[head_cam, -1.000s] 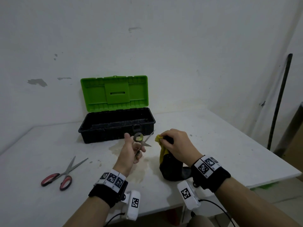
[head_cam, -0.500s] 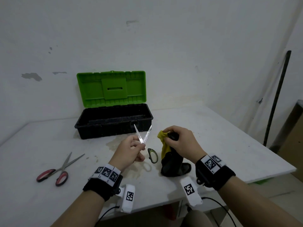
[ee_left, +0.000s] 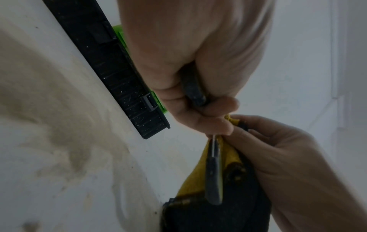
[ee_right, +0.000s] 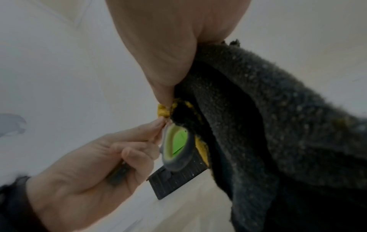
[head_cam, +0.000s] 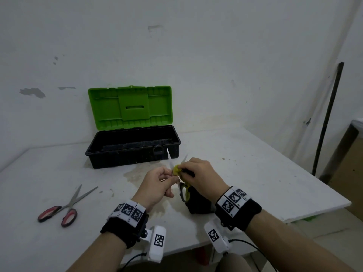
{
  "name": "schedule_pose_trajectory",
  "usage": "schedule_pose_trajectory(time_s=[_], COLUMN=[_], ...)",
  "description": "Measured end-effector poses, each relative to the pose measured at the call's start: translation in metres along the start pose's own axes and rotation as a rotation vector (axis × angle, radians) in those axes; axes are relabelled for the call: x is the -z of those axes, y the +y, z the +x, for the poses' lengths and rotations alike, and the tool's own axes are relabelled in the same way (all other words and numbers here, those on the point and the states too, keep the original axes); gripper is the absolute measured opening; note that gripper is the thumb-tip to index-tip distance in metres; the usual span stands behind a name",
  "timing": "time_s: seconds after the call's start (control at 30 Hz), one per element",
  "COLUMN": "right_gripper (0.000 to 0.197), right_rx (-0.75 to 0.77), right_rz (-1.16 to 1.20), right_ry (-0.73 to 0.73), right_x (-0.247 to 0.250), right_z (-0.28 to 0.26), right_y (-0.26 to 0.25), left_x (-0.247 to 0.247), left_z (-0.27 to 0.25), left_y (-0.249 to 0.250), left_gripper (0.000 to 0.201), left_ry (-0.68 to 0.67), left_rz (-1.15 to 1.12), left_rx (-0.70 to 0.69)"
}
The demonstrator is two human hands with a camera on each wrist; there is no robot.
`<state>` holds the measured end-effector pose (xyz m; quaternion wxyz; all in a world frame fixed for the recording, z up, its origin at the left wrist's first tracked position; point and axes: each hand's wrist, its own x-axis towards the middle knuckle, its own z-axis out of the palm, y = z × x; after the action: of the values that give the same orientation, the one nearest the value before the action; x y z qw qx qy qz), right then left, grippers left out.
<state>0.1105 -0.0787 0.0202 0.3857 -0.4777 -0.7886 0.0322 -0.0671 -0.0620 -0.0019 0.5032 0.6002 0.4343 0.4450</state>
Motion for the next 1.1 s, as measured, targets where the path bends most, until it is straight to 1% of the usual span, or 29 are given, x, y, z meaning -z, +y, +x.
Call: schedule_pose_trajectory(time_s=[0.07, 0.17, 0.23, 0.3, 0.37, 0.43, 0.53, 0.6, 0.67, 0.73, 0.8, 0.83, 0.9, 1.03, 1.1], right_gripper=[0.013, 0.014, 0.013, 0.011, 0.009, 0.01, 0.012, 0.014, 0.014, 0.01, 0.009, 0.009, 0.01, 0.012, 0.013], right_rx=[-0.046, -0.151, -0.151, -0.098, -0.042, -0.023, -0.106, -0.185, -0.21, -0.132, -0.043, -0.022, -0.038, -0.163, -0.15], right_rz=[-0.02, -0.079, -0.081, -0.043, -0.006, -0.01, -0.077, -0.142, -0.139, -0.071, -0.025, -0.018, -0.005, -0.078, -0.086], right_ry=[0.04, 0.137, 0.173, 0.118, 0.002, -0.058, -0.042, 0.008, 0.067, 0.047, -0.04, -0.063, -0.03, 0.115, 0.123], right_x=[0.007, 0.02, 0.025, 0.024, 0.017, 0.013, 0.019, 0.026, 0.029, 0.027, 0.018, 0.015, 0.013, 0.025, 0.027], right_z=[0.007, 0.019, 0.02, 0.013, 0.003, -0.001, 0.013, 0.022, 0.024, 0.018, 0.006, 0.002, 0.001, 0.015, 0.017], right_y=[0.005, 0.014, 0.012, 0.001, -0.011, -0.013, -0.001, 0.007, 0.008, 0.0, -0.01, -0.011, -0.006, 0.011, 0.01], left_x=[0.0, 0.0, 0.0, 0.0, 0.0, -0.001, 0.0, 0.002, 0.002, 0.002, 0.001, 0.001, -0.001, 0.0, 0.0], left_z=[-0.001, -0.003, -0.003, -0.001, 0.0, 0.001, 0.001, 0.0, 0.0, 0.0, 0.001, 0.001, 0.0, 0.0, 0.0], left_y=[0.001, 0.001, 0.003, 0.005, 0.006, 0.005, 0.004, 0.004, 0.004, 0.005, 0.005, 0.006, 0.006, 0.003, 0.001], left_gripper=[0.017, 0.016, 0.015, 0.013, 0.011, 0.014, 0.02, 0.019, 0.017, 0.016, 0.012, 0.011, 0.01, 0.016, 0.02], left_ry=[0.002, -0.012, -0.013, -0.015, -0.027, -0.046, -0.049, -0.056, -0.06, -0.043, -0.034, -0.038, -0.045, -0.041, -0.043], left_rz=[-0.01, -0.028, -0.044, -0.053, -0.049, -0.025, 0.015, 0.02, -0.001, -0.051, -0.104, -0.119, -0.131, -0.095, -0.053], left_rx=[0.005, 0.016, 0.023, 0.021, 0.013, -0.001, -0.01, -0.008, 0.003, 0.02, 0.033, 0.034, 0.031, 0.034, 0.031])
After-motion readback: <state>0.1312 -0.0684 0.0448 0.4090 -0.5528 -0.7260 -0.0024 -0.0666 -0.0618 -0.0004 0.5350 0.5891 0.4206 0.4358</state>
